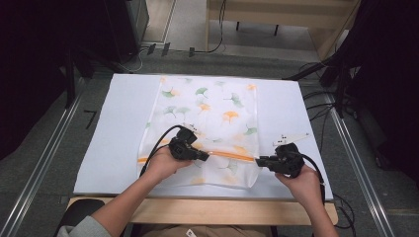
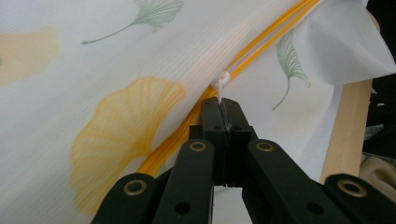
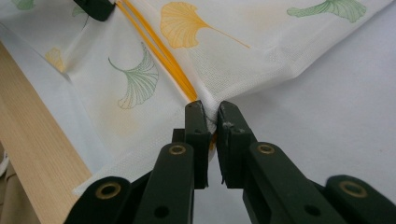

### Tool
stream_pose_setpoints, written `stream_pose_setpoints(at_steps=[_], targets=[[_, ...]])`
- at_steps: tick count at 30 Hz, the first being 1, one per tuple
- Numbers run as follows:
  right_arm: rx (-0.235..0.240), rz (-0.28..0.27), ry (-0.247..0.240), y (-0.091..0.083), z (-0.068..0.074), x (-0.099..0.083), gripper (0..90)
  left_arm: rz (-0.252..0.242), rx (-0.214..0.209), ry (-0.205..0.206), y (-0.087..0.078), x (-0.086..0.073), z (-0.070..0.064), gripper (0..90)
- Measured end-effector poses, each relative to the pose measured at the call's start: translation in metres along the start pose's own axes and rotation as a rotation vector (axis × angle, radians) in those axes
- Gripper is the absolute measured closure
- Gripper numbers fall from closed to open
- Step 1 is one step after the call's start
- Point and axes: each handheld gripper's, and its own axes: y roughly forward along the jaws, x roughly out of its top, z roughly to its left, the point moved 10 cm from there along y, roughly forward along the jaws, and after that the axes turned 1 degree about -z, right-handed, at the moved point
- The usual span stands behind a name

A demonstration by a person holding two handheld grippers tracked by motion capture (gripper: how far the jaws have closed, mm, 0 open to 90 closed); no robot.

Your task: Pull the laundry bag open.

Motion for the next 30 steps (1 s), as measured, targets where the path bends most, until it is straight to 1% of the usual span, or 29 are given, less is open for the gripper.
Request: stream_pose_setpoints(at_steps=[1, 3, 4, 5, 6, 7, 8, 12, 20, 30], targets=[[-0.002, 0.003, -0.002, 0.0, 0.0, 0.0, 85.6, -0.001, 0.001, -0.01, -0.003, -0.003, 0.002, 90.0], [-0.004, 0.011, -0.006, 0.001, -0.001, -0.001, 85.6, 0.007, 0.01, -0.017, -0.009, -0.008, 0.005, 90.0], [-0.004, 0.011, -0.006, 0.001, -0.001, -0.001, 85.6, 0.007, 0.01, -0.017, -0.009, -0.008, 0.005, 90.0], [-0.006, 0.013, -0.007, 0.002, -0.002, -0.001, 85.6, 0.007, 0.017, -0.016, -0.012, -0.01, 0.008, 90.0], [-0.004, 0.017, -0.005, 0.003, -0.003, -0.001, 85.6, 0.007, 0.023, -0.032, -0.015, -0.013, 0.011, 90.0], [-0.006, 0.019, -0.003, 0.003, -0.004, -0.001, 85.6, 0.01, 0.025, -0.032, -0.016, -0.015, 0.013, 90.0], [-0.003, 0.018, 0.0, 0.004, -0.004, -0.001, 85.6, 0.009, 0.026, -0.04, -0.017, -0.016, 0.014, 90.0], [-0.004, 0.022, -0.008, 0.005, -0.004, 0.001, 85.6, 0.006, 0.025, -0.033, -0.018, -0.016, 0.014, 90.0], [-0.004, 0.024, -0.004, 0.005, -0.005, 0.0, 85.6, -0.007, 0.02, -0.035, -0.018, -0.016, 0.012, 90.0], [-0.004, 0.028, 0.0, 0.006, -0.005, 0.0, 85.6, -0.002, 0.019, -0.03, -0.018, -0.016, 0.012, 90.0]])
